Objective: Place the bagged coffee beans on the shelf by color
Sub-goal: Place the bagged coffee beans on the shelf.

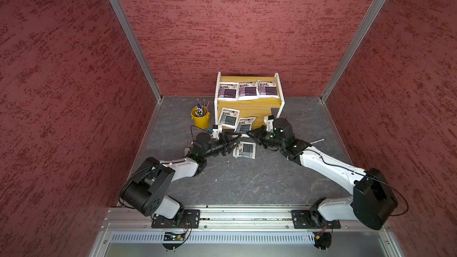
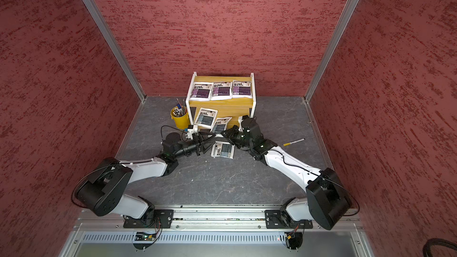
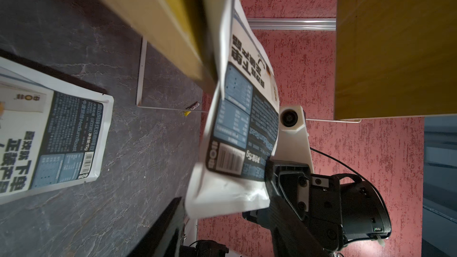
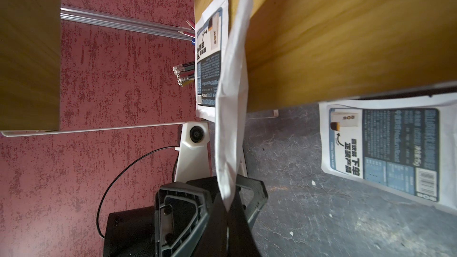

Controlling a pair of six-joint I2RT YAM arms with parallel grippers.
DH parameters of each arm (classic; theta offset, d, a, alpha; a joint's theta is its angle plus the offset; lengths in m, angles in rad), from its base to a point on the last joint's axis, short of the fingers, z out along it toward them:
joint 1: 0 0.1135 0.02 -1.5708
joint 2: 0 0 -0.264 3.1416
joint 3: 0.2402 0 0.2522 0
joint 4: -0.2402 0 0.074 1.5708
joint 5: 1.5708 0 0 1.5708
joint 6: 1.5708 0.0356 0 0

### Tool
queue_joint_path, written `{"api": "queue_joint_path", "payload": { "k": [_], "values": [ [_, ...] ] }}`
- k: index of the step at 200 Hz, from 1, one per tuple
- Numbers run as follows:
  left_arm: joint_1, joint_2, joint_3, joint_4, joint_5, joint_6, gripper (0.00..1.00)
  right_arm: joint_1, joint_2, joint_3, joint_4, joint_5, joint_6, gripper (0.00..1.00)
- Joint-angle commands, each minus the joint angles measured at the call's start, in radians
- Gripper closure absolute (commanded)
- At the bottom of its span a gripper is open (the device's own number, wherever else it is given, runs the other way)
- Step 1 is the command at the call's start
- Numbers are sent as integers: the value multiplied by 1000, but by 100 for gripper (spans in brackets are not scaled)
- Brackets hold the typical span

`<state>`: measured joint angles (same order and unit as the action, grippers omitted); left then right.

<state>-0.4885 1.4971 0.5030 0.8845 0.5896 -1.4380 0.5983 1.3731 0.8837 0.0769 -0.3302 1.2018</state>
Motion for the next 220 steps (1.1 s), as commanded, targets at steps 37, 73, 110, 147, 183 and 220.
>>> {"api": "queue_joint_path", "payload": {
  "k": [37, 73, 110, 147, 183, 220],
  "values": [
    [2, 53, 49, 77, -42, -17, 70, -14, 1, 1, 17, 11, 25, 87],
    [0, 71, 62, 95, -62, -25, 86, -17, 7, -2, 19, 4, 26, 83],
    [-8, 96, 57, 141, -88, -50, 92, -17, 5, -6, 26, 0, 26, 77],
    [-21, 127, 38, 207, -131, -87, 95, -17, -15, -21, 24, 9, 30, 60],
    [-39, 144, 20, 264, -198, -118, 96, -6, -47, -93, 110, 23, 81, 58],
    [-54, 137, 20, 259, -242, -114, 96, 23, -66, -156, 173, 55, 110, 59]
  ]
}}
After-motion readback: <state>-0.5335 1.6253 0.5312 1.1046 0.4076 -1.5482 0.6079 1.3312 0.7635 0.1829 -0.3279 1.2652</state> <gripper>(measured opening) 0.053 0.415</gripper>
